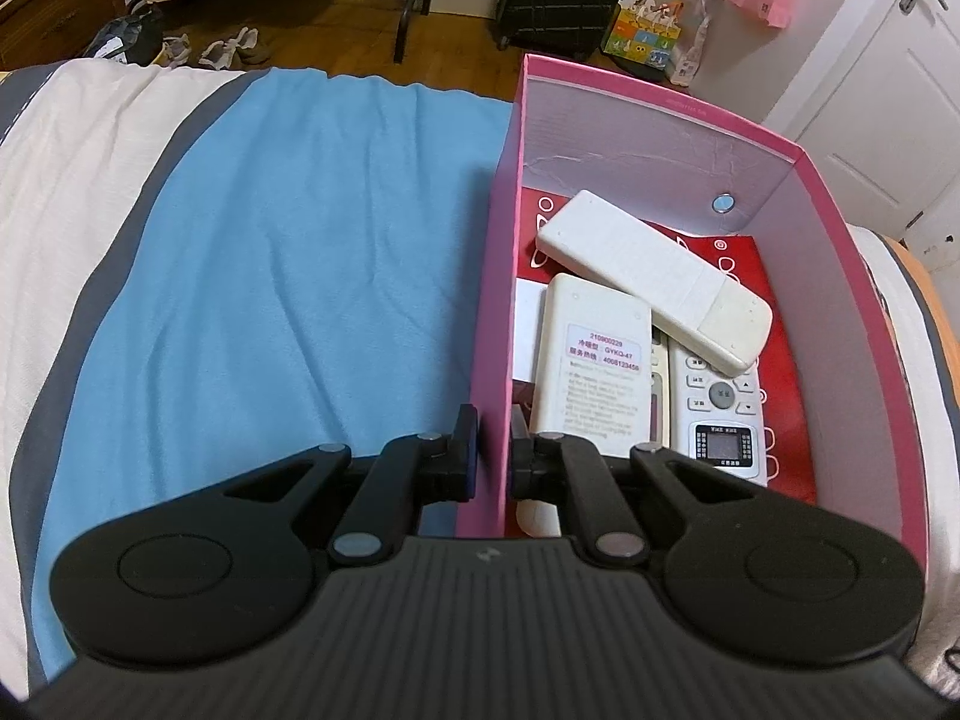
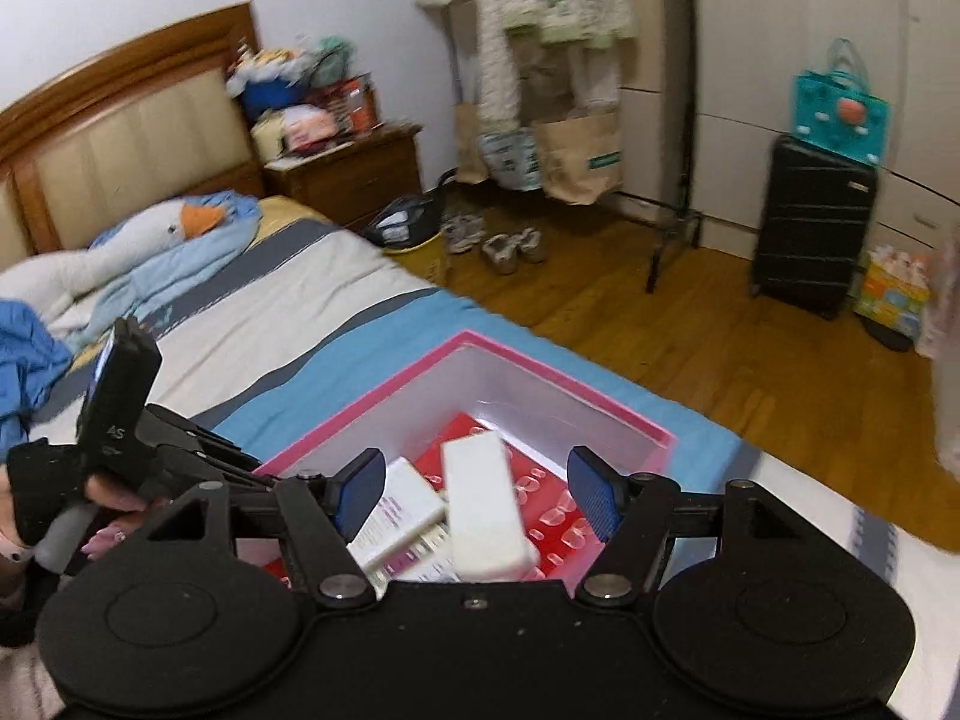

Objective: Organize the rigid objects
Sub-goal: 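Move the right tool back to the silver keys and grasp them, then carry the silver keys into the pink box and release them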

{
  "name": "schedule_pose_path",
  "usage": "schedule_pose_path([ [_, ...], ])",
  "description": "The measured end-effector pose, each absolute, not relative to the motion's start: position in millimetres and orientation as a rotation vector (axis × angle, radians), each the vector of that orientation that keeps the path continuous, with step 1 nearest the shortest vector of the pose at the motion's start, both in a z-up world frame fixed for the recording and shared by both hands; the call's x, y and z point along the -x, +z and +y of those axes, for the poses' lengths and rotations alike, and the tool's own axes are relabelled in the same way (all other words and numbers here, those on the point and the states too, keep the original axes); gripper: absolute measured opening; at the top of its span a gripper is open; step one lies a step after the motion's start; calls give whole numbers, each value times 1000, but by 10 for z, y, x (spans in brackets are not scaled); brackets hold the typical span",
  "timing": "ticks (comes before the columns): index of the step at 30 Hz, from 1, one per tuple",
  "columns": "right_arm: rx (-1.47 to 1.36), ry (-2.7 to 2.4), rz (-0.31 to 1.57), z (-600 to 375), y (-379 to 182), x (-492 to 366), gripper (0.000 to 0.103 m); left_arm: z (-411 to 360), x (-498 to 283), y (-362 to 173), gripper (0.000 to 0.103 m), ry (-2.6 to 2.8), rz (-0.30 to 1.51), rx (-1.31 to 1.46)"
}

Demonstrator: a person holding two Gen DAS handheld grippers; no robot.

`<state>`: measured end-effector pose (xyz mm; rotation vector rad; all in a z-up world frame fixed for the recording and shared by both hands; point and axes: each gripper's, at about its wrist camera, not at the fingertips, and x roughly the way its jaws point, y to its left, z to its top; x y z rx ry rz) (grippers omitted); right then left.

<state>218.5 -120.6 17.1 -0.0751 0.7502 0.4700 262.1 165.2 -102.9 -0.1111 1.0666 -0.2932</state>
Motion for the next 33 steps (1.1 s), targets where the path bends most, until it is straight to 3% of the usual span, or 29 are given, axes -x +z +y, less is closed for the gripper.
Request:
schedule_pose_path([
  [5,-26,364,775,-1706,76,-2108,75,1551,-2623,-1013,8,-327,1067,2],
  [13,-270,145,914,-2419,-867,-2317,75,1516,-2610,-998,8,-337,1066,-36],
  [18,-468,61,1037,-2660,-1455,-2387,66,1530,-2616,-999,7,-360,1063,-47],
  [24,-419,-19,1031,-2489,-1729,-2560,63,1546,-2618,-1008,8,-362,1064,-32],
  [25,-353,-34,1020,-2427,-1736,-2581,59,1545,-2619,-1012,8,-364,1064,-34],
  [26,-276,-52,1010,-2357,-1717,-2581,41,1548,-2620,-1019,8,-364,1065,-31],
  [27,-209,-69,998,-2286,-1689,-2571,37,1550,-2622,-1025,8,-364,1067,-27],
  [33,-323,-37,946,-2367,-1422,-2431,36,1540,-2616,-1045,8,-359,1070,-28],
])
